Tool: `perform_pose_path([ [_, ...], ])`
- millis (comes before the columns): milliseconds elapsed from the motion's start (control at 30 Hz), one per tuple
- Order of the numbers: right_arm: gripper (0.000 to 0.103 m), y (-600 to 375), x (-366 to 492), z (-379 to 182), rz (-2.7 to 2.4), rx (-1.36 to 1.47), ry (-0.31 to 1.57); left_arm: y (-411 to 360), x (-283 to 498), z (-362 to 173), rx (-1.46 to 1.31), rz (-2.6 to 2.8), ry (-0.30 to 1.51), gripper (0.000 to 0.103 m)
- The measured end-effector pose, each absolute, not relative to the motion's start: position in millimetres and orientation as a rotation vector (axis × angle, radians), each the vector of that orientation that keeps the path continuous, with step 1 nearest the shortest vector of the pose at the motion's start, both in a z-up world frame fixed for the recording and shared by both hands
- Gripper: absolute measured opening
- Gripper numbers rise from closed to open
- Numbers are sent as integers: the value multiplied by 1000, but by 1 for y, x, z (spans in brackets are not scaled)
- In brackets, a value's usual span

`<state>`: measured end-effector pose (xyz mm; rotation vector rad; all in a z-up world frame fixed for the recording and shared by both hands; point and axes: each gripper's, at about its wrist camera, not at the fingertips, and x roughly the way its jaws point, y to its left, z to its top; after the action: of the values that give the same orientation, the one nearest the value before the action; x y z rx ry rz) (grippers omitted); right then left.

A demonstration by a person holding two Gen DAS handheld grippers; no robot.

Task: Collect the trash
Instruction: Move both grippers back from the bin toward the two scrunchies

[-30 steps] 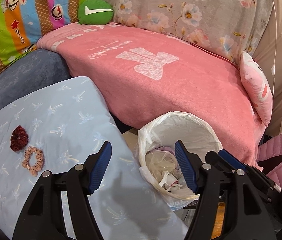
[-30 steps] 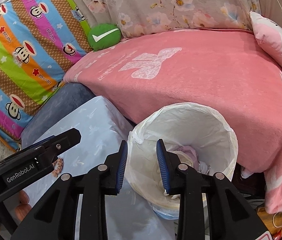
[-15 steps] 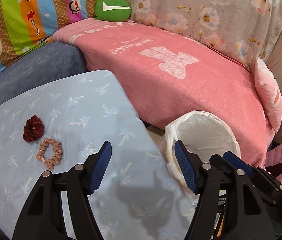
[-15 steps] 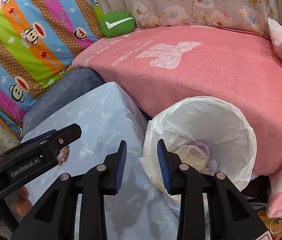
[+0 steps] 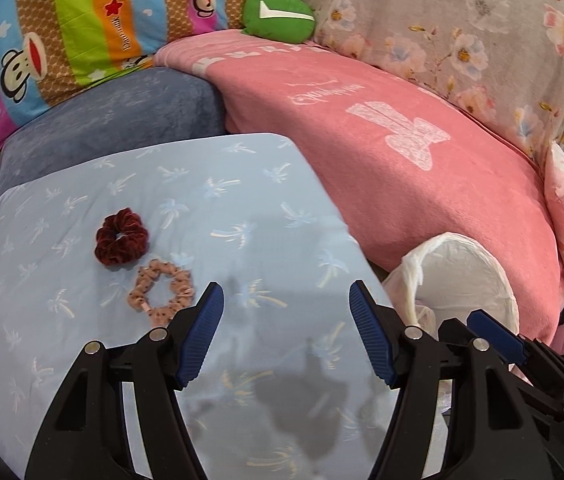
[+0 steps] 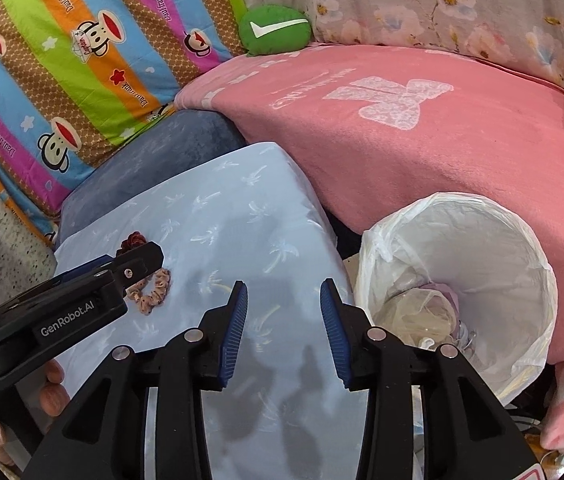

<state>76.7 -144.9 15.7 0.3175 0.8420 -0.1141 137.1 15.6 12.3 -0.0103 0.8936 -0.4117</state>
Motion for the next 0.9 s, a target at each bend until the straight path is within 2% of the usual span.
perform_pose_path([
  [500, 38, -79, 112, 2, -16, 241, 903, 81, 158, -6, -69, -290, 922, 62],
  [633, 43, -62, 123, -5, 6, 226, 919, 100, 168, -12, -85, -256, 938, 63],
  [900, 43, -28, 152, -25, 58, 194, 966, 141, 194, -30, -122, -164, 977, 63],
])
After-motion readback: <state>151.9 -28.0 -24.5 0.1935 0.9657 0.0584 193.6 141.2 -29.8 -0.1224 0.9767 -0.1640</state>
